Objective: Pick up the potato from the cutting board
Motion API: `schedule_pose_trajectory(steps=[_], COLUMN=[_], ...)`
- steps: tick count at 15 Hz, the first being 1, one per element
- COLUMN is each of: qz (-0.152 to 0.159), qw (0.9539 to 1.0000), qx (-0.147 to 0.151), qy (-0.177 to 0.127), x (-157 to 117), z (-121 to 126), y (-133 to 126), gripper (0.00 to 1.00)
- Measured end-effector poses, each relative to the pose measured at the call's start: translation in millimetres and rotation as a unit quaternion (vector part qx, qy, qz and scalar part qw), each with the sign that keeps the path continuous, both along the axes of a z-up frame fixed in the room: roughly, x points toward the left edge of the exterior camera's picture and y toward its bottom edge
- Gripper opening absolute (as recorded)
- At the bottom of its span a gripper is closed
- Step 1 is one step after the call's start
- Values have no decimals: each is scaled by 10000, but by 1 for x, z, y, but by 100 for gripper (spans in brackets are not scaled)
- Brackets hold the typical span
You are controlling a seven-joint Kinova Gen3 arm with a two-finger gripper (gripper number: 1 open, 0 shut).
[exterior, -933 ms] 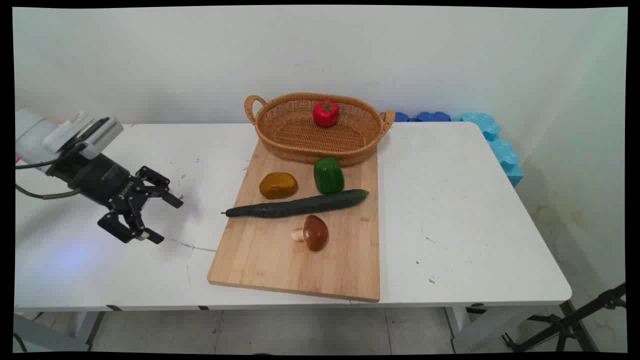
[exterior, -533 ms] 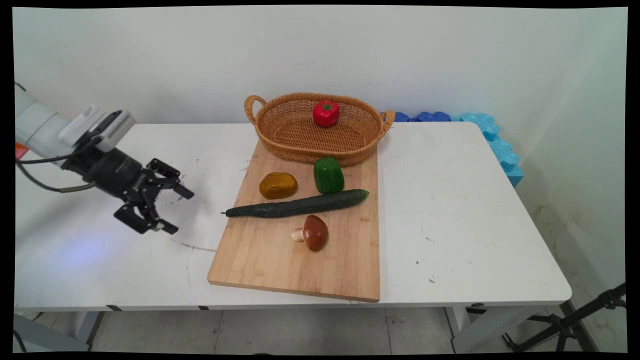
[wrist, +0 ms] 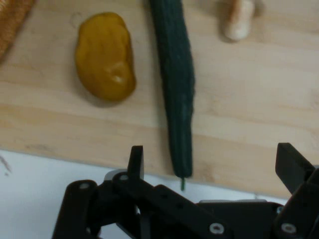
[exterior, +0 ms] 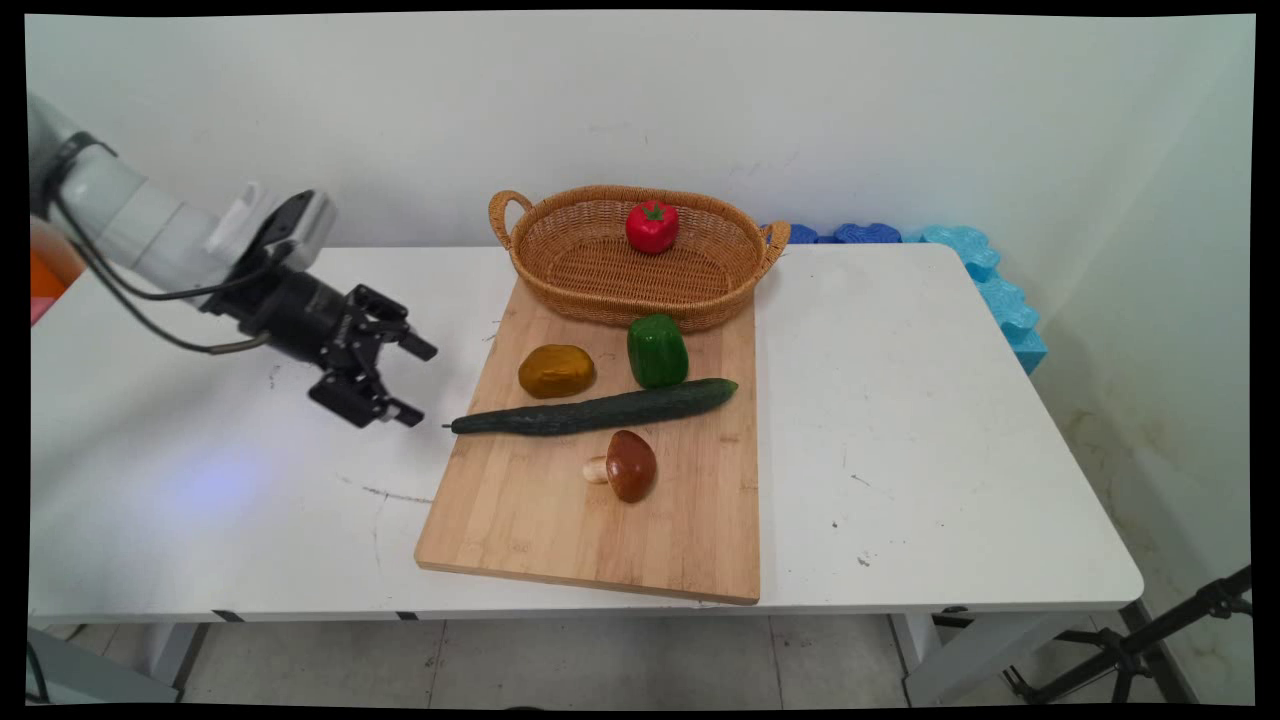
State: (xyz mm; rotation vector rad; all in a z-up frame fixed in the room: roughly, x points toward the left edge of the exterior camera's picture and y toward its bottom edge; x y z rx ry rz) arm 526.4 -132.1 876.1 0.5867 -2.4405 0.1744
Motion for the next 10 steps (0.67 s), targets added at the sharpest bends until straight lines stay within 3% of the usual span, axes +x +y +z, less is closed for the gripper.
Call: schedule_pose_trajectory(steps=[10], qz=[508], qw=[9981], qx=[-166], qy=[-312], x=[-61], z=[-5], y=[-44], gripper=[100])
